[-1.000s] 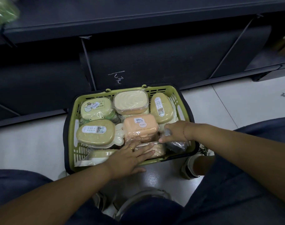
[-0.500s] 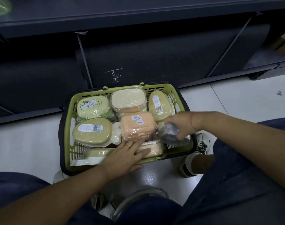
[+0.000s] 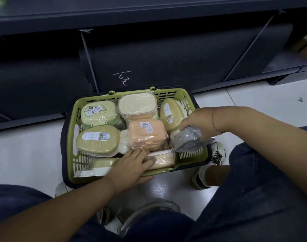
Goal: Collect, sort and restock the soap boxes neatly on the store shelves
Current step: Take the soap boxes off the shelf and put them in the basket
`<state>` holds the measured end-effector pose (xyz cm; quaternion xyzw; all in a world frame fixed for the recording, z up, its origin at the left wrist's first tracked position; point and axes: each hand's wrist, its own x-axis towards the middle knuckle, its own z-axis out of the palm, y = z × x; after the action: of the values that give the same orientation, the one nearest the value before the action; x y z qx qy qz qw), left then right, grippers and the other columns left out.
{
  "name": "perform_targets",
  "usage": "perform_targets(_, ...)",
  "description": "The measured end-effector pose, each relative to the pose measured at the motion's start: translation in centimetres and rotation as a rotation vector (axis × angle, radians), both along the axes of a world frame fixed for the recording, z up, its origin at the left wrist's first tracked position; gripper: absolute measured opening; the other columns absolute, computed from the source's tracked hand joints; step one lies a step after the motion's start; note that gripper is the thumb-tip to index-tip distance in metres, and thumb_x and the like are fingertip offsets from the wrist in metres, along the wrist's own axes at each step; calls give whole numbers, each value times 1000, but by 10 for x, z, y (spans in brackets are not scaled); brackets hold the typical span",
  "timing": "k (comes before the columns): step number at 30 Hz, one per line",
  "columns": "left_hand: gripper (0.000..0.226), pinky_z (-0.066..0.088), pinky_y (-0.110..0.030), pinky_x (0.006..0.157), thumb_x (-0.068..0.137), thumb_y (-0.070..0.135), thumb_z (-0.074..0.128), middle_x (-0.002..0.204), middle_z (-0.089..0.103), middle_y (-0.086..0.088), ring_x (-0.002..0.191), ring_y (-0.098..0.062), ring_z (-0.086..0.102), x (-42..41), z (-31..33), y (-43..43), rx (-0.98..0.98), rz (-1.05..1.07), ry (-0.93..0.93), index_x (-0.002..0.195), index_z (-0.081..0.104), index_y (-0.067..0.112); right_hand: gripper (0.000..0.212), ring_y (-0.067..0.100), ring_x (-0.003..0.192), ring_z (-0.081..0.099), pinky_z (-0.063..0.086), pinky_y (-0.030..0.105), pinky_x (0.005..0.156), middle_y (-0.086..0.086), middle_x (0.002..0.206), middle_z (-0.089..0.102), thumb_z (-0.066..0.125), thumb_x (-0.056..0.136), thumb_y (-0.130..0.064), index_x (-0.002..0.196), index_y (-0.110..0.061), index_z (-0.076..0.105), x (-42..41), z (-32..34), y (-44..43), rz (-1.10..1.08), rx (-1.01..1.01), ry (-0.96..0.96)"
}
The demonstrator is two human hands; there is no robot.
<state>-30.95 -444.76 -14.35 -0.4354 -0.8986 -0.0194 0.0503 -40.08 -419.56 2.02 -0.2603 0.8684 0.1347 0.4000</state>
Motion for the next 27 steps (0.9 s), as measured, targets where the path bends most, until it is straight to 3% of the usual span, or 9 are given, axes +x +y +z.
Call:
perform_targets(5, 50, 32, -41, 94, 89, 58, 37, 111, 63, -11, 92, -28, 60, 0, 0, -1, -11, -1, 28, 118, 54, 21, 66, 19, 113, 51, 49, 32, 92, -2, 127, 54, 68, 84, -15, 142, -35, 41, 5, 14, -2, 63, 71, 21)
perform_targets(11, 60, 31, -39, 94, 87, 63, 36, 115, 63, -10, 99, -27, 60, -1, 0, 0, -41, 29, -16, 122, 61, 21, 68, 21, 111, 55, 43, 27, 74, 0, 125, 57, 71, 83, -13, 142, -30, 43, 29, -20, -23, 158, 95, -33)
perform_targets(15, 72, 37, -41, 101, 83, 70, 34, 123, 61, -10, 109, -28, 59, -3, -3, 0, -41, 93, -63, 129, 59, 20, 80, 19, 125, 48, 40, 26, 97, -4, 137, 50, 80, 76, -30, 145, -29, 41, 16, -57, 5, -158, -58, -206)
perform_targets(17, 75, 46, -40, 98, 82, 71, 33, 125, 61, -10, 110, -28, 60, -3, -4, 0, -31, 111, -74, 130, 59, 20, 70, 17, 121, 52, 42, 28, 102, -6, 128, 57, 81, 75, -38, 137, -28, 51, 7, -65, 28, -338, -160, -305)
perform_targets(19, 74, 45, -39, 98, 81, 72, 33, 124, 61, -10, 109, -27, 60, -3, -4, 0, -23, 111, -60, 126, 62, 21, 51, 18, 114, 58, 44, 32, 103, -3, 120, 65, 78, 80, -37, 126, -22, 61, 3, -71, 42, -431, -259, -381)
perform_targets(22, 73, 35, -39, 101, 80, 72, 34, 123, 62, -11, 108, -27, 60, -4, -3, 1, -10, 100, -21, 120, 64, 19, 43, 17, 109, 62, 46, 36, 102, -2, 113, 69, 76, 81, -36, 120, -21, 67, 3, -82, 42, -456, -311, -360)
perform_targets(27, 80, 48, -43, 101, 80, 73, 33, 135, 57, -13, 121, -29, 57, -4, -3, 3, -29, 113, -36, 125, 63, 14, 44, 19, 102, 63, 50, 35, 94, -1, 107, 70, 79, 77, -40, 115, -20, 69, 9, -100, 35, -403, -259, -235)
